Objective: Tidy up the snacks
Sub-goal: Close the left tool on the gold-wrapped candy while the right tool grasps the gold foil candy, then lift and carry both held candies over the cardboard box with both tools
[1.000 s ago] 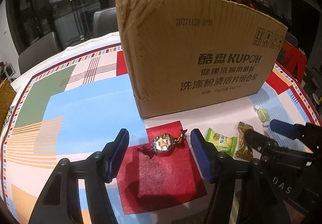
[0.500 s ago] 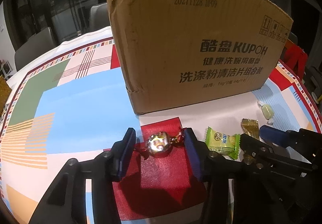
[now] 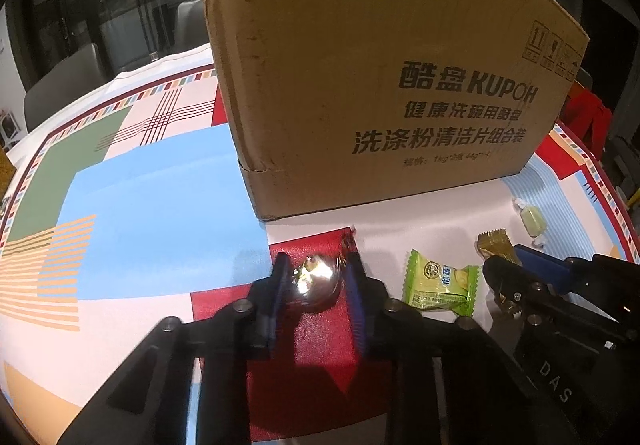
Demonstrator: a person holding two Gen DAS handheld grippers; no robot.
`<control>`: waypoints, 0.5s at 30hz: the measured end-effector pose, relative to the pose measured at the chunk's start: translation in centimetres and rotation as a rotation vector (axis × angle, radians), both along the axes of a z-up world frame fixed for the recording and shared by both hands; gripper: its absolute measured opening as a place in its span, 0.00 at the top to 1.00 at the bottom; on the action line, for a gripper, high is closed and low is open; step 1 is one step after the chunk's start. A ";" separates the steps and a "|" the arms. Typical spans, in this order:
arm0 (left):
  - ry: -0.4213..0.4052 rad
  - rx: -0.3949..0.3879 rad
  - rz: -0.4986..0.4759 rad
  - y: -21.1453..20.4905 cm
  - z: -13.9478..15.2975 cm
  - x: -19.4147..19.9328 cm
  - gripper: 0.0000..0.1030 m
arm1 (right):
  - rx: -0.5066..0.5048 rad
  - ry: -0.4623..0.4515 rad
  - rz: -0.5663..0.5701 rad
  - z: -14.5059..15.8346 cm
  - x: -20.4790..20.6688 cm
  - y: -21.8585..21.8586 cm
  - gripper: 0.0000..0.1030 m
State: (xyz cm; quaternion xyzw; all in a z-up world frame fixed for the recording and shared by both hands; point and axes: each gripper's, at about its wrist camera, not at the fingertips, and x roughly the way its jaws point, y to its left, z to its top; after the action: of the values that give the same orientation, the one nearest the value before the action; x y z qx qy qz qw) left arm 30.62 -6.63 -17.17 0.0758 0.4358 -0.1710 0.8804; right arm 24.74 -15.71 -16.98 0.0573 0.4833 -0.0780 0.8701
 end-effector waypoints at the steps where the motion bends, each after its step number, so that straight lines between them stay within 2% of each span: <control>1: -0.001 0.000 0.001 0.0 0.0 0.0 0.74 | 0.001 -0.002 -0.001 0.0 0.0 0.0 0.81; 15: -0.022 -0.003 0.014 0.2 1.1 -1.1 0.75 | 0.004 -0.042 -0.004 1.3 -0.4 -0.7 0.81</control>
State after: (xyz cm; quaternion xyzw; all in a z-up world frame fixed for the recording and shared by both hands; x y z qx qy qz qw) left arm 29.55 -6.41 -16.10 0.0732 0.4263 -0.1644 0.8865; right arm 24.38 -16.42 -15.66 0.0615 0.4649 -0.0777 0.8798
